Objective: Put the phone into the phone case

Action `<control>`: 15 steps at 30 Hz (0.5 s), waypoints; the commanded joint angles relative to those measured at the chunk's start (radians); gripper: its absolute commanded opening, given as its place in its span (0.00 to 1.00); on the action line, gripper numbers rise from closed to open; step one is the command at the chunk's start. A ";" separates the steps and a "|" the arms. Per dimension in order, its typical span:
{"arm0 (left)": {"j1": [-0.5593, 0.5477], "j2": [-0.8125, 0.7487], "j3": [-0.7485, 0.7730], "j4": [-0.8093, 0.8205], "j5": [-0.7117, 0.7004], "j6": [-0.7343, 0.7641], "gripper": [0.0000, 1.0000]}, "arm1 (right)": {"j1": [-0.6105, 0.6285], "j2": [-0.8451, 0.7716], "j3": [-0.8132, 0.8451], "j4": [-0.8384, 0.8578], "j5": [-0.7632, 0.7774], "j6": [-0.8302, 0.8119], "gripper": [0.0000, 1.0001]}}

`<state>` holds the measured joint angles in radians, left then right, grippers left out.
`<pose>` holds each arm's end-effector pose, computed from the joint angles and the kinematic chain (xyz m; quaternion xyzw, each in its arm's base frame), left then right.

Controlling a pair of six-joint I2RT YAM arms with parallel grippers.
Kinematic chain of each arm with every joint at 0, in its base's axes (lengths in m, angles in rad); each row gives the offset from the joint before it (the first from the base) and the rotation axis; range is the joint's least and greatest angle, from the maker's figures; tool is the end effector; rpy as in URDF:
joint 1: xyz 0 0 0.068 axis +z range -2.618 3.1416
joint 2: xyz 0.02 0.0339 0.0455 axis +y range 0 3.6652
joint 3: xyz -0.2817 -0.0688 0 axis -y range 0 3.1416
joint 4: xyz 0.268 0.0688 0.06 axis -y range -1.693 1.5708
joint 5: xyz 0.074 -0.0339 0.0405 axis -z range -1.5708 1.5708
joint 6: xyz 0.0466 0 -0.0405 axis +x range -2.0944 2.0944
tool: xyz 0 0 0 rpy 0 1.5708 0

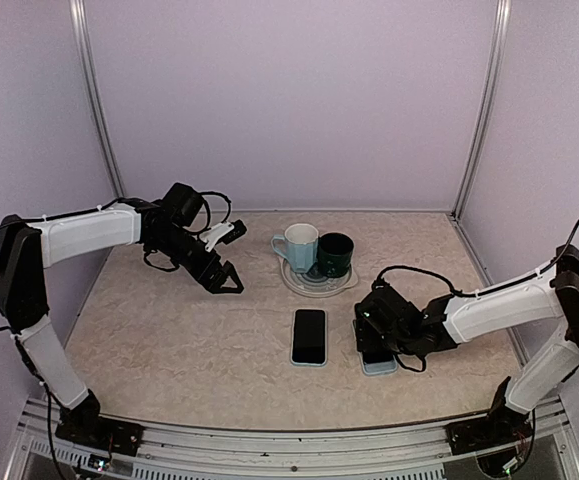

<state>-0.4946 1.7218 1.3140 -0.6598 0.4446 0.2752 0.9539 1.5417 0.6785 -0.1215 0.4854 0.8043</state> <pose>0.3321 -0.2019 0.2391 0.4056 0.8550 -0.2388 0.2180 0.1886 0.2283 0.1344 -0.0002 0.9319 0.0692 0.3561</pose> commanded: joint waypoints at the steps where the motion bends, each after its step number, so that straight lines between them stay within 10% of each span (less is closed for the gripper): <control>1: -0.002 0.005 0.019 -0.009 0.016 0.016 0.98 | 0.047 -0.012 0.018 -0.114 -0.003 0.069 0.46; 15: -0.004 0.019 0.037 -0.014 0.035 0.019 0.98 | 0.192 0.034 0.080 -0.254 -0.044 0.202 0.52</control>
<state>-0.4946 1.7222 1.3140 -0.6621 0.4530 0.2798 1.1175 1.5478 0.7204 -0.2920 0.4915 0.9607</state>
